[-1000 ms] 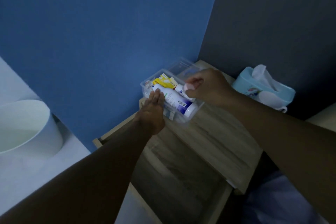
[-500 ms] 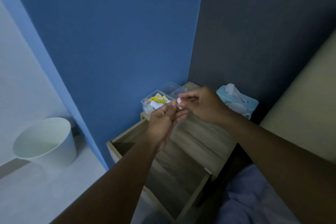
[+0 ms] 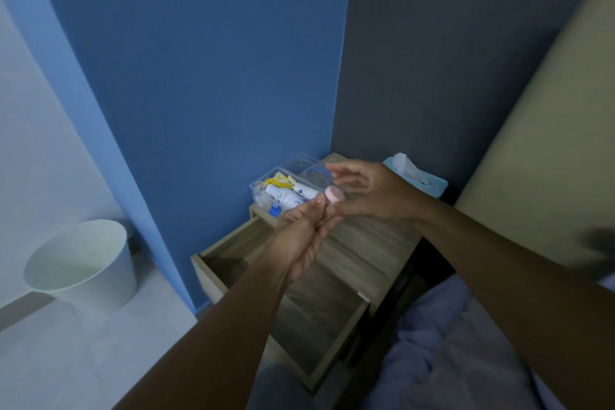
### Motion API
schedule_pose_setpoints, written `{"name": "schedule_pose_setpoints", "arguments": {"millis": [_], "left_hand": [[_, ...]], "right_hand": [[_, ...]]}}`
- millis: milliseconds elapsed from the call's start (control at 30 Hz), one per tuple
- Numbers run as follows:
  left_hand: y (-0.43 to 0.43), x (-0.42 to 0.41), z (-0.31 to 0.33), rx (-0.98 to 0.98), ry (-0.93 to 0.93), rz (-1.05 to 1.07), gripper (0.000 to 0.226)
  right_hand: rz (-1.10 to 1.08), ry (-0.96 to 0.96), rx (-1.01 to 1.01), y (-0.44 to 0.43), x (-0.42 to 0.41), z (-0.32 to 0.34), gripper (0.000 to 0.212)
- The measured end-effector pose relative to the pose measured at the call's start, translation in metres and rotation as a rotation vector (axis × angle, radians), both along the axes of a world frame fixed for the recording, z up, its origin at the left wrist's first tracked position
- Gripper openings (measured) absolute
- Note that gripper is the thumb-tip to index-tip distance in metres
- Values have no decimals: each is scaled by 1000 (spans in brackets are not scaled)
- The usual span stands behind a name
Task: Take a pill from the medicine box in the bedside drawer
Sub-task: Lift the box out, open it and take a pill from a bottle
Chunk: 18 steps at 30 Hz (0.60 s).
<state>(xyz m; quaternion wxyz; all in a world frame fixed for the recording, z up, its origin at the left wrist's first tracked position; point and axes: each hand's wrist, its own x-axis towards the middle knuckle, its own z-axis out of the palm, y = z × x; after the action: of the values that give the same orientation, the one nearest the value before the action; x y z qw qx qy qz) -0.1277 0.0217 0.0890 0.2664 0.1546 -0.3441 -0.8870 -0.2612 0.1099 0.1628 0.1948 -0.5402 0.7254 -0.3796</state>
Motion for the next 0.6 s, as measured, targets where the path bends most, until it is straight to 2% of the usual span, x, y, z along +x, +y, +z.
{"name": "schedule_pose_setpoints", "arguments": {"millis": [67,133,233,333,433,567,600], "left_hand": [[2,-2,-2,-5,20,-32,31],[2,-4,-8,7,24,-50,28],[1,-5,-17,35,20,-49,29],[-2,-5,-26,67,4,-48,26],[-4,-9,-33,78,-4,-56,29],[-7,-11,-43,108,-21,-88,26],[-8,-12,-45,111,-23,-97,27]], "right_hand": [[-153,257,7,-1,3,0,43],[-211,359,-37,-1,4,1,35],[-44,210,57,-3,-4,1,20],[69,119,115,-6,-7,-2,43],[-63,278,149,-10,-6,-11,57],[33,320,157,-10,-13,-21,25],[69,321,134,-9,-14,-23,23]]}}
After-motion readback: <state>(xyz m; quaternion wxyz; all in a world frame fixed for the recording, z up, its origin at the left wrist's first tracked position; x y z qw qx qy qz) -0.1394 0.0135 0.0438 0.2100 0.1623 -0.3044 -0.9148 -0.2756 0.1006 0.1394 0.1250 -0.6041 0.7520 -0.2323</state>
